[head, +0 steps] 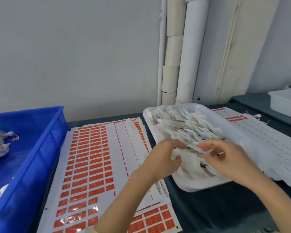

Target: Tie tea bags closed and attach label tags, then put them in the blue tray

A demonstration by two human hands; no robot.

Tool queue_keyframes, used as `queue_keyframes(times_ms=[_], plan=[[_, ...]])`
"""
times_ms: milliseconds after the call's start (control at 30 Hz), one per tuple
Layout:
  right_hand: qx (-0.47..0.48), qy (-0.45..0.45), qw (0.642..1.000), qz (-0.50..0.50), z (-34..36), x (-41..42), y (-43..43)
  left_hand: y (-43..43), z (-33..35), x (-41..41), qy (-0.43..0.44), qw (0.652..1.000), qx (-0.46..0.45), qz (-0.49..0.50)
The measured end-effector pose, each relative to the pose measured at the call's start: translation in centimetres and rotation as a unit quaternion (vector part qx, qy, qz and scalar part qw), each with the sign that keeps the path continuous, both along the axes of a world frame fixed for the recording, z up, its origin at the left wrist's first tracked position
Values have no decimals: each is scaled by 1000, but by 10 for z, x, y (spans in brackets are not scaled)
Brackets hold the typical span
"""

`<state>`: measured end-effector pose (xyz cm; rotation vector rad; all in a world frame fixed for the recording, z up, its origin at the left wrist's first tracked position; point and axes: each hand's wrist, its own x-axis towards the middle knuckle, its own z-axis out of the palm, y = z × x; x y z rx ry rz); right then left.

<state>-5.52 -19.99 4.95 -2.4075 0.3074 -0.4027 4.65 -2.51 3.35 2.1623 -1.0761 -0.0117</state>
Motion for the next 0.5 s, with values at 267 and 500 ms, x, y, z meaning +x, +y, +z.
queue_keyframes(times_ms=[267, 500], plan=[[-33, 113, 993, 23, -10, 13, -10, -22, 15, 20, 0, 986, 164, -31], [-96, 138, 986, 0, -18, 24, -6, -39, 14, 17, -12, 987, 153, -43]])
